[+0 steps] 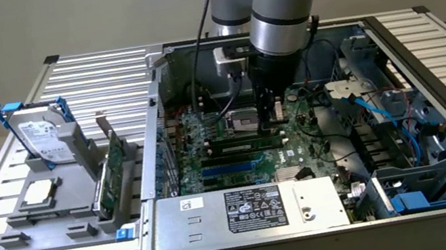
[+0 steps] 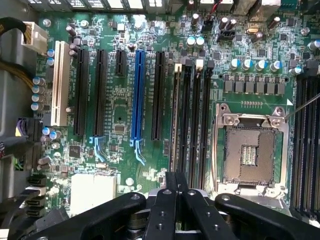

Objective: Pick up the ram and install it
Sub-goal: 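Press down the ram until it locks into place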

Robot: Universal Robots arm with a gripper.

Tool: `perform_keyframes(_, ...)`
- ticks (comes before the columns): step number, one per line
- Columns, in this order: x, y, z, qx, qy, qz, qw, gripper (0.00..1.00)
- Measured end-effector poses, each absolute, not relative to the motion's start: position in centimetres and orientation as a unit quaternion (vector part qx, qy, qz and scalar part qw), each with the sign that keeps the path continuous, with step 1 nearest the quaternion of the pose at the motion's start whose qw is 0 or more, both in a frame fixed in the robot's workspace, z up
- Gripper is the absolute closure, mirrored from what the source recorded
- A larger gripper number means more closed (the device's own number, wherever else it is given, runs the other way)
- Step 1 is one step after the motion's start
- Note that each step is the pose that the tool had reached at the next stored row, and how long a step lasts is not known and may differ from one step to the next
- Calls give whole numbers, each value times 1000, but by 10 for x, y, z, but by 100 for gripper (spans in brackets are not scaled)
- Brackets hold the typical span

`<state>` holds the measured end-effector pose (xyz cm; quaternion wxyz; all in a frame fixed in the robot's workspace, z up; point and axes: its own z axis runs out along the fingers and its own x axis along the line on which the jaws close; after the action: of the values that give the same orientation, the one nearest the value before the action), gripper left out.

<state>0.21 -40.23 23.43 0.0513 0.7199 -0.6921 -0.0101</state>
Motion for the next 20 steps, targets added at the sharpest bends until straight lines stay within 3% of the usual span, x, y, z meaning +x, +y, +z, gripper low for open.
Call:
perform_keyframes(12,0,-402,223,719,-692,-3,59,89)
perform_keyframes(20,-5,-402,242,719,-692,-3,59,89)
